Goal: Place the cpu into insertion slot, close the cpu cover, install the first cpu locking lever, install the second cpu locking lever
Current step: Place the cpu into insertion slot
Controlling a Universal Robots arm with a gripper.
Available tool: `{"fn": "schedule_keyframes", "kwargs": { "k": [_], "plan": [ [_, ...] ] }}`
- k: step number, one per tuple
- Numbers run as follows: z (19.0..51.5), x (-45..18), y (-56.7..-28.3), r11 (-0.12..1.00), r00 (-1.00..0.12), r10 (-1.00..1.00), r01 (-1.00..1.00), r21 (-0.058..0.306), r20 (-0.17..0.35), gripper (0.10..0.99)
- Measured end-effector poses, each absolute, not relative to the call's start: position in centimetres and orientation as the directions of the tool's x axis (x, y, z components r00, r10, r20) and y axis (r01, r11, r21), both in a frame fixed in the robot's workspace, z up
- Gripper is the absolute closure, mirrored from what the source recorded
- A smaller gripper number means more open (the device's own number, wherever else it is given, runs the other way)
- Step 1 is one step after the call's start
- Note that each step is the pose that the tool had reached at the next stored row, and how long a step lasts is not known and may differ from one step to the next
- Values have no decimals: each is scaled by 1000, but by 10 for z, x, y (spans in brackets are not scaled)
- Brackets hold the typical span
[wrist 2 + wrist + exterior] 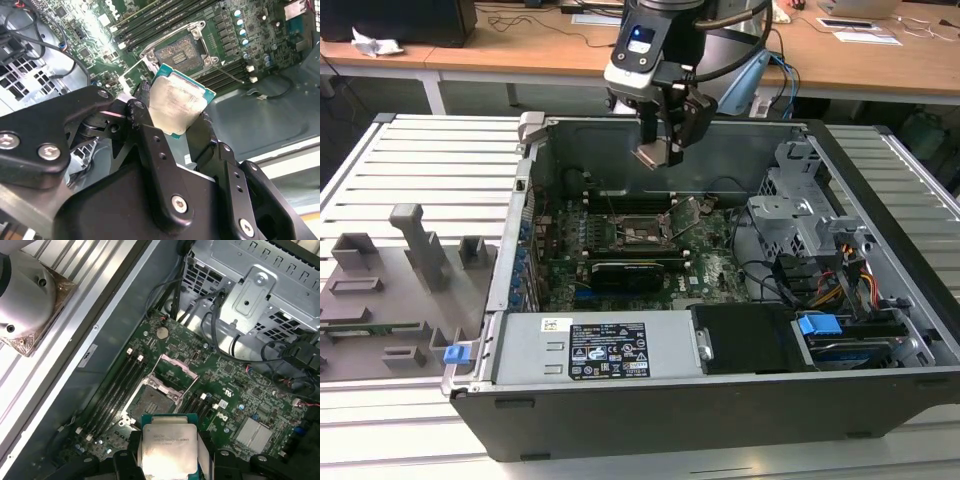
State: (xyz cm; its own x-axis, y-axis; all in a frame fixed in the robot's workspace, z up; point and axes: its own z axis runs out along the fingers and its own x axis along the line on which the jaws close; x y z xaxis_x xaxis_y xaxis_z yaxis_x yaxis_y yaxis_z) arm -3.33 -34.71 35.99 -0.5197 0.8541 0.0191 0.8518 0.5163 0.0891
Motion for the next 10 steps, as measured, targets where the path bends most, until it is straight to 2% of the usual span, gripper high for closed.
{"fn": "schedule_keyframes", "kwargs": {
  "k": [10],
  "plan": [
    [358,-33,-347,479,-482,876,873,89,19,553]
  ]
}}
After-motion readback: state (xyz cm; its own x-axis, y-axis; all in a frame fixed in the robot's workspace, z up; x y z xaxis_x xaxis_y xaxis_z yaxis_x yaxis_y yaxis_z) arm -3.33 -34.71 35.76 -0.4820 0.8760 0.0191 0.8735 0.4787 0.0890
